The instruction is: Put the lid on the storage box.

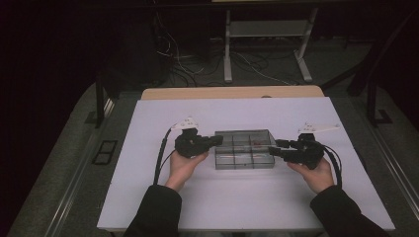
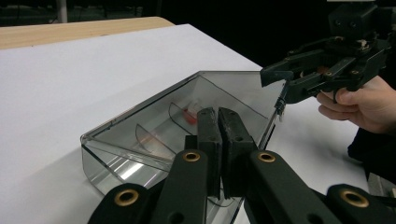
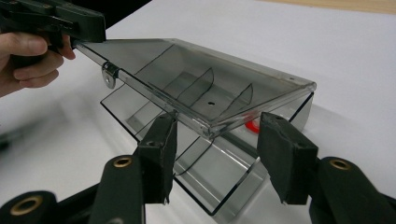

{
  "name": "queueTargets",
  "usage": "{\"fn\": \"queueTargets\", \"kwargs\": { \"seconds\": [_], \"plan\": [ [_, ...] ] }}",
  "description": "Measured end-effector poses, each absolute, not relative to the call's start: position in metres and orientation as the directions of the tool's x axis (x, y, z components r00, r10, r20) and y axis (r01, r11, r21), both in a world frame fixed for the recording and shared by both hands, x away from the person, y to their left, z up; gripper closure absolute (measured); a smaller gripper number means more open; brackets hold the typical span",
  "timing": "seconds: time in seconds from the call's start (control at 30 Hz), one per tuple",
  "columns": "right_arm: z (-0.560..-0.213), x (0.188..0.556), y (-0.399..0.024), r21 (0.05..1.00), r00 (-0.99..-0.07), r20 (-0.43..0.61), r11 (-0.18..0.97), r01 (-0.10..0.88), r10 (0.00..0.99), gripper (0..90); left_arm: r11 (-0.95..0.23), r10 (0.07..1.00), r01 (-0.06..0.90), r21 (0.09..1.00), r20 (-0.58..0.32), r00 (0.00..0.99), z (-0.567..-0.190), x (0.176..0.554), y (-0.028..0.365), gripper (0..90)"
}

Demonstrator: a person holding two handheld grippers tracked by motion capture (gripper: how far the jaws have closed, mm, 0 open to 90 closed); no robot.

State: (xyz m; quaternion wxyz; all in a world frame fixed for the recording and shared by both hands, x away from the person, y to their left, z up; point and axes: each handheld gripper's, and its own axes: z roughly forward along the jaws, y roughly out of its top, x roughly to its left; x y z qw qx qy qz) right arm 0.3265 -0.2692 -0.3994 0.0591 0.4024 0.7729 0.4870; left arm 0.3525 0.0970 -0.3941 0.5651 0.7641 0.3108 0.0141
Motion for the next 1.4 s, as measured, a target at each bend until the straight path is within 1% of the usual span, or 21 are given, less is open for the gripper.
{"fn": "queueTargets", "kwargs": {
  "seconds": [0.17, 0.27, 0.37, 0.53, 0.6, 0.63, 0.73, 0.8, 0.83, 0.87, 0.9, 0.93, 1.03, 1.4],
  "plan": [
    [-0.404, 0.321, -0.27, 0.798, -0.664, 0.301, 0.2, 0.568, 0.684, 46.2, -0.176, 0.488, 0.461, 0.87, -0.33, 0.808, -0.399, 0.35, 0.098, 84.6],
    [-0.407, 0.317, -0.272, 0.797, -0.66, 0.302, 0.198, 0.571, 0.688, 45.1, -0.175, 0.485, 0.469, 0.866, -0.339, 0.806, -0.402, 0.348, 0.099, 79.6],
    [-0.408, 0.313, -0.276, 0.798, -0.657, 0.312, 0.186, 0.574, 0.687, 43.5, -0.161, 0.473, 0.474, 0.866, -0.354, 0.807, -0.404, 0.345, 0.103, 67.7],
    [-0.406, 0.304, -0.282, 0.803, -0.652, 0.316, 0.171, 0.571, 0.689, 36.6, -0.171, 0.513, 0.494, 0.852, -0.351, 0.783, -0.403, 0.336, 0.11, 40.5],
    [-0.406, 0.3, -0.284, 0.805, -0.645, 0.316, 0.164, 0.571, 0.696, 29.9, -0.169, 0.504, 0.502, 0.848, -0.363, 0.783, -0.402, 0.333, 0.114, 32.1],
    [-0.406, 0.298, -0.285, 0.802, -0.641, 0.319, 0.162, 0.575, 0.698, 26.3, -0.162, 0.503, 0.507, 0.846, -0.371, 0.78, -0.402, 0.331, 0.115, 29.6],
    [-0.407, 0.293, -0.287, 0.801, -0.648, 0.315, 0.173, 0.573, 0.693, 13.4, -0.176, 0.507, 0.51, 0.842, -0.367, 0.78, -0.401, 0.325, 0.12, 18.5],
    [-0.407, 0.289, -0.288, 0.799, -0.643, 0.314, 0.171, 0.576, 0.699, 11.3, -0.189, 0.512, 0.507, 0.841, -0.356, 0.781, -0.401, 0.32, 0.121, 12.4],
    [-0.407, 0.287, -0.289, 0.801, -0.643, 0.309, 0.172, 0.573, 0.701, 9.1, -0.195, 0.511, 0.506, 0.84, -0.354, 0.783, -0.402, 0.319, 0.122, 10.6],
    [-0.408, 0.286, -0.289, 0.799, -0.643, 0.308, 0.176, 0.575, 0.701, 3.7, -0.199, 0.512, 0.506, 0.839, -0.351, 0.784, -0.402, 0.316, 0.123, 7.6],
    [-0.408, 0.284, -0.289, 0.794, -0.643, 0.301, 0.188, 0.578, 0.704, 0.6, -0.202, 0.515, 0.504, 0.84, -0.346, 0.784, -0.402, 0.314, 0.124, 5.0],
    [-0.408, 0.282, -0.289, 0.788, -0.644, 0.306, 0.193, 0.584, 0.701, 0.4, -0.209, 0.52, 0.504, 0.838, -0.342, 0.783, -0.402, 0.312, 0.126, 2.5],
    [-0.408, 0.277, -0.29, 0.793, -0.652, 0.303, 0.195, 0.577, 0.695, 0.5, -0.212, 0.537, 0.504, 0.837, -0.332, 0.776, -0.404, 0.305, 0.13, 0.0],
    [-0.415, 0.262, -0.296, 0.787, -0.646, 0.311, 0.193, 0.587, 0.697, 0.5, -0.213, 0.558, 0.503, 0.837, -0.319, 0.766, -0.411, 0.279, 0.15, 0.0]
  ]
}}
